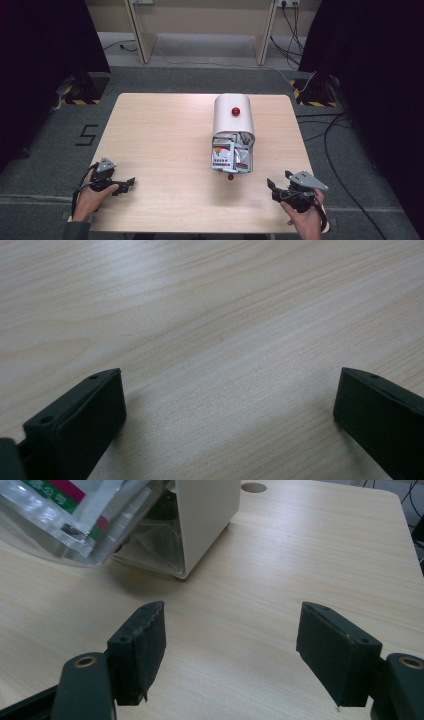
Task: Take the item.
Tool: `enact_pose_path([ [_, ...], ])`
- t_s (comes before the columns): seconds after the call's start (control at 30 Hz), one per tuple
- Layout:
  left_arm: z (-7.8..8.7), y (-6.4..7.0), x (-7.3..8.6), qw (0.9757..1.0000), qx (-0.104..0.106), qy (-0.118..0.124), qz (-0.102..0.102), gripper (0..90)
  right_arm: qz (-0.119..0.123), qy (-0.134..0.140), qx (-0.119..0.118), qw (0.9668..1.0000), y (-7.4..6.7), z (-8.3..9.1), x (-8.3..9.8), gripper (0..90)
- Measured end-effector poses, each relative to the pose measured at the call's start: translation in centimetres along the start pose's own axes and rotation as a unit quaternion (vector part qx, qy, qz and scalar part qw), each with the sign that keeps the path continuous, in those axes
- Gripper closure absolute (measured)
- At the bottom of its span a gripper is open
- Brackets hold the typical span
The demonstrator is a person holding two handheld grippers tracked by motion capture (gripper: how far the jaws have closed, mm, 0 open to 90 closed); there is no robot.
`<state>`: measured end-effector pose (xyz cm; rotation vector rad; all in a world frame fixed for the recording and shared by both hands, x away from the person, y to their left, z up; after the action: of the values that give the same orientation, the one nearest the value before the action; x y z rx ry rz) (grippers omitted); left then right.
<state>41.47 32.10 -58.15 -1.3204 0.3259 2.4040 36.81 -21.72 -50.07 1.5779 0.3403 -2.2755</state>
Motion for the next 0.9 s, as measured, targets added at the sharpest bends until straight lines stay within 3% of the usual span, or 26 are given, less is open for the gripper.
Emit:
enact_pose_path([
  [0.9, 0.0, 0.0, 0.0, 1.0, 0.0, 0.0, 0.0, 0.0, 0.015, 0.032, -0.018, 0.9992, -2.6, 1.4, -4.4, 32.1],
])
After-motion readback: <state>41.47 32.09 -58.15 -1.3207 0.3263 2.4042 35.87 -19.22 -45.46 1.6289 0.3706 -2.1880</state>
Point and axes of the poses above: each handheld gripper's, and its own axes: z roughly backward along the jaws, x roughly out of its underside, y roughly to its right, the point moved 8 cm from there along -z, roughly forward along the jaws, and after that the axes turned 11 degrees about y, right-handed, at the moved point
